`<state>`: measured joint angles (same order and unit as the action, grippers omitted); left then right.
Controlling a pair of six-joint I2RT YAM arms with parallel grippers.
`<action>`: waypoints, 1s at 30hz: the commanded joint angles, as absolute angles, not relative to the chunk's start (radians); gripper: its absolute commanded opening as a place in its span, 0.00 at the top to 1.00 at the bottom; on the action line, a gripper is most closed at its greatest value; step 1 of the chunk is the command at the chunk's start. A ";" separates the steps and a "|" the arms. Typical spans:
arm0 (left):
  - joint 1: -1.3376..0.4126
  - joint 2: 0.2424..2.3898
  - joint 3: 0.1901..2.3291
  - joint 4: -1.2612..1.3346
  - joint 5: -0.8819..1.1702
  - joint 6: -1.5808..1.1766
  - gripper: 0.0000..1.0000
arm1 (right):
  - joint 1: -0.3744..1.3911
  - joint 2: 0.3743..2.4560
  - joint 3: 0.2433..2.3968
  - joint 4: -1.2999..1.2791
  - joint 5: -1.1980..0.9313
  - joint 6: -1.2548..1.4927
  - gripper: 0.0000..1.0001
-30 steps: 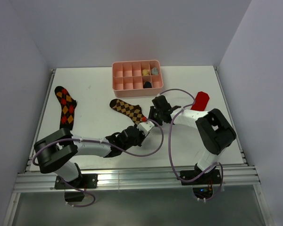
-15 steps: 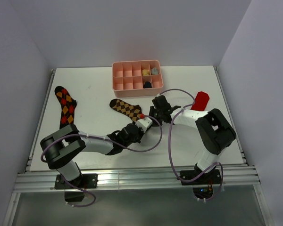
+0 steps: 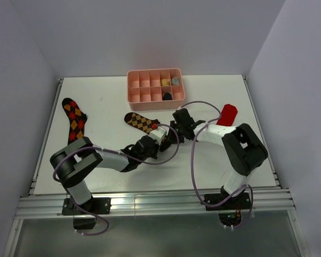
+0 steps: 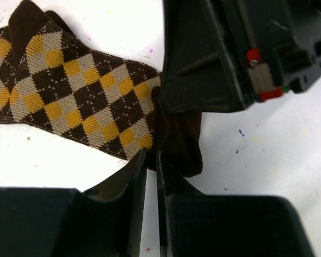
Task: Roll the socks
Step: Roll the sock at the center of the board.
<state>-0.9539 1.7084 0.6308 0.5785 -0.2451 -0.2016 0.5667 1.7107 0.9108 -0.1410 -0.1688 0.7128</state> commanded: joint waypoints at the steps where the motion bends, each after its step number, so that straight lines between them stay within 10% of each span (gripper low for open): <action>1: -0.928 1.677 0.643 0.606 -0.216 -0.261 0.82 | 0.568 1.755 0.882 -0.201 -0.163 0.695 0.73; 30: -0.969 1.672 0.680 0.578 -0.115 -0.172 0.61 | 0.566 1.756 0.890 -0.201 -0.181 0.692 0.73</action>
